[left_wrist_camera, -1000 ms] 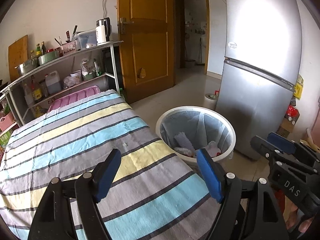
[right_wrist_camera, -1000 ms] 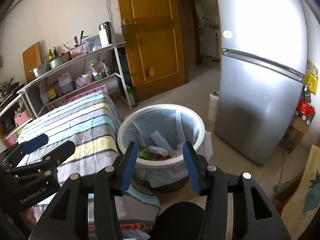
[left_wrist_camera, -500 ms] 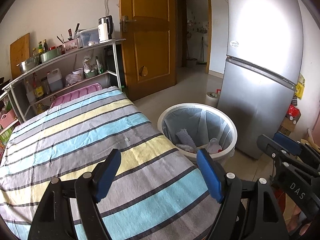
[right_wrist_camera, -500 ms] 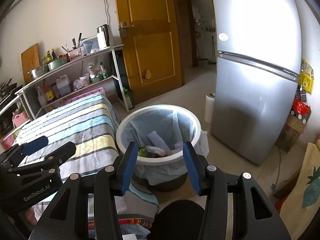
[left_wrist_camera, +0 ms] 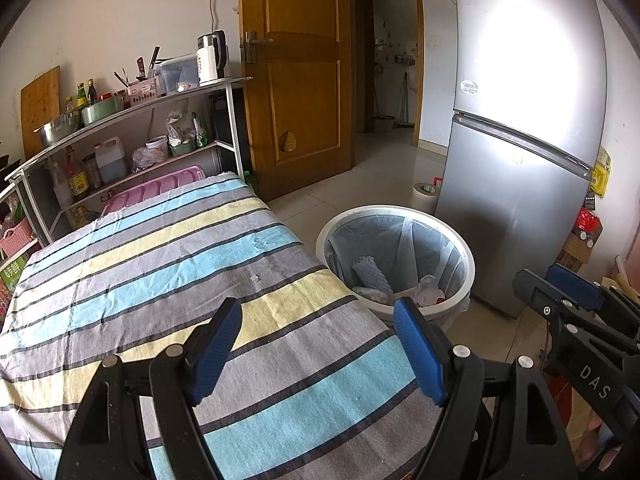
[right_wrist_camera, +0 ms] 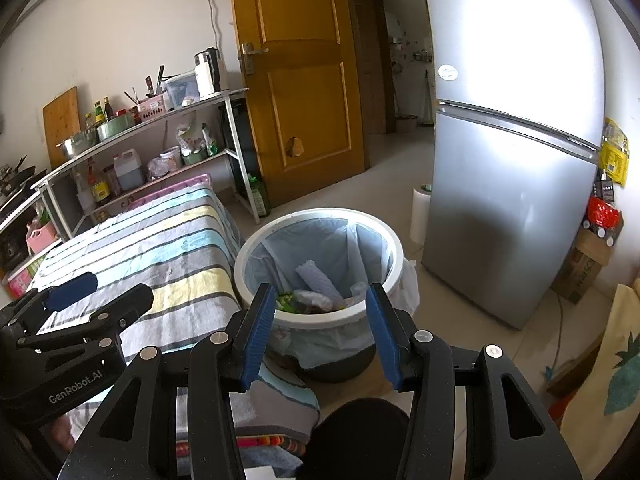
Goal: Collect trash
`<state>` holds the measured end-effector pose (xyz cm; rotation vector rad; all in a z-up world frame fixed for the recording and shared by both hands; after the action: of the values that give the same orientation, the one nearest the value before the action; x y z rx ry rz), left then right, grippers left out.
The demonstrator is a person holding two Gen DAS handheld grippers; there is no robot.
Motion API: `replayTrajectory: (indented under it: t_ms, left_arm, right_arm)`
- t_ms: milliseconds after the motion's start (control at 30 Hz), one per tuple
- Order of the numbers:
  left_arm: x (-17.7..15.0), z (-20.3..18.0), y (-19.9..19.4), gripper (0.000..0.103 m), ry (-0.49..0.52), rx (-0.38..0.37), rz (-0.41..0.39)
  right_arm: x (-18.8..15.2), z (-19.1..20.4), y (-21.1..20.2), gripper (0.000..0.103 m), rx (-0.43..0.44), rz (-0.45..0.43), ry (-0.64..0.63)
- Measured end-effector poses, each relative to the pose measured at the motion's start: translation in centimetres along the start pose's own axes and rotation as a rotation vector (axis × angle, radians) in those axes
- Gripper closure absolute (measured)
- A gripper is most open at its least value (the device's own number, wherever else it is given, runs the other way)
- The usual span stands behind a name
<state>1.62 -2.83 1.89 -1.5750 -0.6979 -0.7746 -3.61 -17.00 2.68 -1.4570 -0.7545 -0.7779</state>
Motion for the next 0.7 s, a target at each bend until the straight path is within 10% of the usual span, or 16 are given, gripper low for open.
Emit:
replayTrajectory:
  t_ms: [700]
  left_arm:
    - [0.02, 0.14, -0.14, 0.023, -0.002, 0.002, 0.001]
  right_arm:
    - [-0.14, 0.28, 0.0, 0.055, 0.005, 0.003, -0.003]
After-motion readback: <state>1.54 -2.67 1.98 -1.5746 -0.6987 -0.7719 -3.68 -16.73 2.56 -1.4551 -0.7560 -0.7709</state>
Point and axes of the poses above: each gripper's, at about its wrist camera, not at the fingertips, and y roughly the way its jaws point, z to its left, x to its top, the point moved 3 cm from there along y, roughly the way its jaws point, and after that the axes turned 7 degrees about -y, right-handed, at the moved point
